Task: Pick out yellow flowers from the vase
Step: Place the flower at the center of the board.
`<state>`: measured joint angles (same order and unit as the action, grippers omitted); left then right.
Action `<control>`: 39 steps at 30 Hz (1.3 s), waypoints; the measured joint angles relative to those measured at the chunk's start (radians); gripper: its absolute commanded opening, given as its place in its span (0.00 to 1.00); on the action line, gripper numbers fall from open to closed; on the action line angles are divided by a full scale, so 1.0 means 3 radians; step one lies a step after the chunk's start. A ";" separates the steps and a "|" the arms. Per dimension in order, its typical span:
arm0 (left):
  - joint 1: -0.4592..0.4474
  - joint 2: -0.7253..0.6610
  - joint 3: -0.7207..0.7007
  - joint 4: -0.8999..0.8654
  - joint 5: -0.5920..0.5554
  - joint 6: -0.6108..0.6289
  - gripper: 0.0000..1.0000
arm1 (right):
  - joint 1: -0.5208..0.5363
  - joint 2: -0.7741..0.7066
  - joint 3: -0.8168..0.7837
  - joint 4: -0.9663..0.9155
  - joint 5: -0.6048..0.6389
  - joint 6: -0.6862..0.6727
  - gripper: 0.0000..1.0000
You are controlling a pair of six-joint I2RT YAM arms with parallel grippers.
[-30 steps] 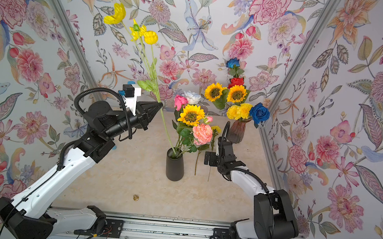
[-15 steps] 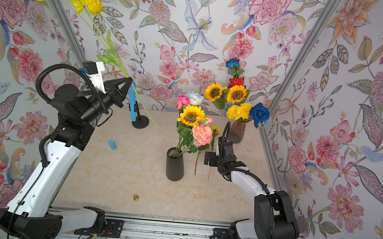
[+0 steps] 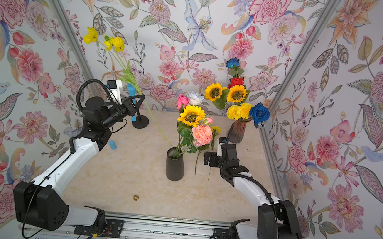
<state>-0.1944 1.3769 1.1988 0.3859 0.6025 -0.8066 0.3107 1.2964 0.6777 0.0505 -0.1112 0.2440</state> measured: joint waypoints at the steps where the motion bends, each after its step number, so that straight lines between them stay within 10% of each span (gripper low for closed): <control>1: -0.0031 0.0017 -0.0010 0.0023 -0.0003 -0.0010 0.00 | 0.0000 -0.0004 -0.0013 0.0028 -0.0043 0.0000 1.00; 39: -0.0940 0.1465 0.0154 0.1357 -0.0046 -0.0342 0.00 | 0.0117 -0.0181 -0.0244 0.0928 -0.0894 0.0080 0.97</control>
<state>-0.4763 1.8164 1.2449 0.7929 0.5888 -0.9092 0.3458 1.2423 0.6044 0.3290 -0.3794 0.2680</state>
